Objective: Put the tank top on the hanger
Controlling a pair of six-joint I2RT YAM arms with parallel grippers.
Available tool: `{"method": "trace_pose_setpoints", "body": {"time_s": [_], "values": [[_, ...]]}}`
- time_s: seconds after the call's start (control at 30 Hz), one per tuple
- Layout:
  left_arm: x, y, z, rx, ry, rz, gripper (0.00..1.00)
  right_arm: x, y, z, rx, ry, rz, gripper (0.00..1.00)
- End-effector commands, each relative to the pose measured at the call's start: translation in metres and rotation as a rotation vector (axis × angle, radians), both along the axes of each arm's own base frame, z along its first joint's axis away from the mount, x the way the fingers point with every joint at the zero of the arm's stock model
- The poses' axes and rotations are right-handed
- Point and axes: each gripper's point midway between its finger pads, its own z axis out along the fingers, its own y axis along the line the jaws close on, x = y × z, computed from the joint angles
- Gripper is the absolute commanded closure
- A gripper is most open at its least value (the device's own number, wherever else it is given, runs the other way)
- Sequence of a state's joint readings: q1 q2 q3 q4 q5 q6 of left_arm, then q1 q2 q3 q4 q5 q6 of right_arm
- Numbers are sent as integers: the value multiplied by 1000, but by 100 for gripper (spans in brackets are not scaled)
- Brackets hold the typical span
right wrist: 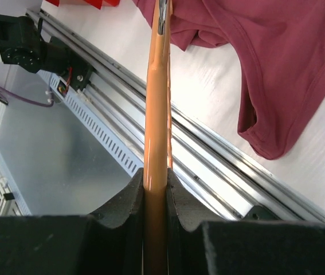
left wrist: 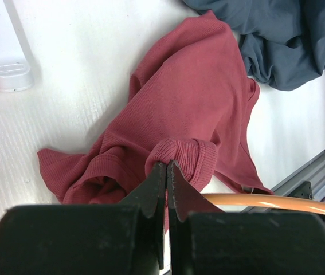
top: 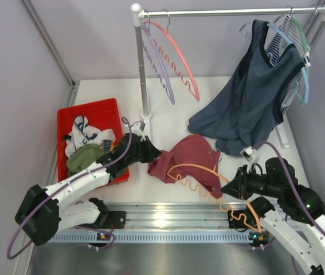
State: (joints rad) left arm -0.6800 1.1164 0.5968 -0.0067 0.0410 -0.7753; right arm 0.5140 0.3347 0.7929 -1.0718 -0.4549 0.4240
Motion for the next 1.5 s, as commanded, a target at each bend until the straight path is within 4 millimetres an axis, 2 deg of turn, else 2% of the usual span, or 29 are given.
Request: {"method": "trace_pose_setpoints", "body": {"time_s": [0.0, 0.17, 0.27, 0.43, 0.6, 0.7, 0.9, 1.1, 1.47], "values": [[10, -9, 36, -68, -88, -19, 100, 13, 17, 14, 127, -76, 11, 100], [5, -8, 38, -68, -87, -32, 100, 25, 21, 4, 177, -99, -39, 100], [3, -7, 39, -64, -86, -41, 100, 28, 27, 15, 242, -153, -29, 100], [-2, -1, 33, -30, -78, -40, 100, 26, 29, 19, 265, -177, -10, 100], [-3, -4, 40, -49, -86, -54, 100, 27, 35, 12, 302, -184, 15, 100], [-3, -8, 47, -69, -94, -72, 100, 32, 37, 0, 306, -182, 0, 100], [-11, -14, 55, -108, -79, -112, 100, 44, 40, -3, 352, -244, -23, 100], [-15, -15, 54, -118, -70, -124, 100, 53, 49, -13, 389, -251, -5, 100], [-17, -21, 62, -130, -61, -151, 100, 65, 58, -29, 360, -272, 25, 100]]}}
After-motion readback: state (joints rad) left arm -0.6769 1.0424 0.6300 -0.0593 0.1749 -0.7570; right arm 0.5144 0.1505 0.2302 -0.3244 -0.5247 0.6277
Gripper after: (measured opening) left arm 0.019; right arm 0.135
